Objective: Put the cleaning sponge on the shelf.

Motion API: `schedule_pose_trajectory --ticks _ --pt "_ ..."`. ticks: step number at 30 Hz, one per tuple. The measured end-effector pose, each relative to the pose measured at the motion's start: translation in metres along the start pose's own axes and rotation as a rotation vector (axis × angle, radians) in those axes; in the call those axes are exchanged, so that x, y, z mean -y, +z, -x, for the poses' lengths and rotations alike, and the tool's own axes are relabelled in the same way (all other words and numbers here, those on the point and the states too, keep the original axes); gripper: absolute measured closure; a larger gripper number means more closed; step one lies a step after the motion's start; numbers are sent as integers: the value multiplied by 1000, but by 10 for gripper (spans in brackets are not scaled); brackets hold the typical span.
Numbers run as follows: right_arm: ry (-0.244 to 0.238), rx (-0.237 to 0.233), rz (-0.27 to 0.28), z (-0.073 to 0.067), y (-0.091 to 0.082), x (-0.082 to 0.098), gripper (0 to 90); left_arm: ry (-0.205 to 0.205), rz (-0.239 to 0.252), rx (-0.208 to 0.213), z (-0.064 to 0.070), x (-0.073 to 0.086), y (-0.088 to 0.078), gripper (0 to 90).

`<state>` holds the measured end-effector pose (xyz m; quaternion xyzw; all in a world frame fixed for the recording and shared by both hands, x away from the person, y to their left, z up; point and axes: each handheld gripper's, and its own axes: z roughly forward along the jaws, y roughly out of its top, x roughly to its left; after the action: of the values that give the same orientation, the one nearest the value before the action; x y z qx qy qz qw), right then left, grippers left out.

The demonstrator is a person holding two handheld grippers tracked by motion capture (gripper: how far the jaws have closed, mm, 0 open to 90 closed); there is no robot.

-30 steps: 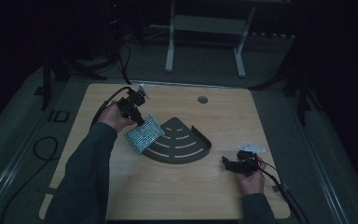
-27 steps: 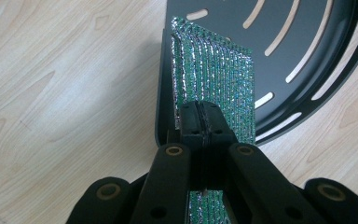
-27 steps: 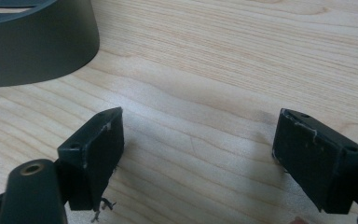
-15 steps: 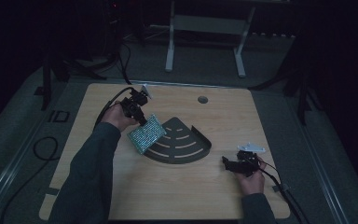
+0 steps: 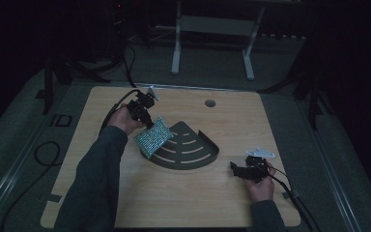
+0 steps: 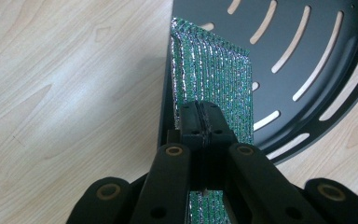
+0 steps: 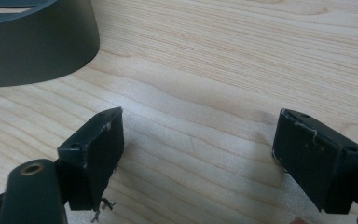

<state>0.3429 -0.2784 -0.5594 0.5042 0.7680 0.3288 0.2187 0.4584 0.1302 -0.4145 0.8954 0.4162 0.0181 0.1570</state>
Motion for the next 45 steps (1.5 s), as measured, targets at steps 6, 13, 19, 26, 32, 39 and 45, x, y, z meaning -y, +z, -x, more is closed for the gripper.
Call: schedule_pose_trajectory --ticks 6,13,19,26,32,39,45 --pt "0 0 0 0 0 0 161 -1 -1 -5 1 -3 2 900" --pt "-1 0 0 0 0 0 161 3 -4 -29 3 -11 4 900" --pt "-1 -1 0 0 0 0 160 8 4 -29 4 -15 7 900" --pt "-2 -1 1 0 0 0 160 14 4 -30 4 -18 15 900" --pt "-2 -1 1 0 0 0 161 23 -8 -37 6 -20 23 900" --pt "-2 -1 1 0 0 0 161 26 -6 -49 7 -22 30 900" --pt "-2 -1 1 0 0 0 161 33 -14 -58 8 -22 34 900"
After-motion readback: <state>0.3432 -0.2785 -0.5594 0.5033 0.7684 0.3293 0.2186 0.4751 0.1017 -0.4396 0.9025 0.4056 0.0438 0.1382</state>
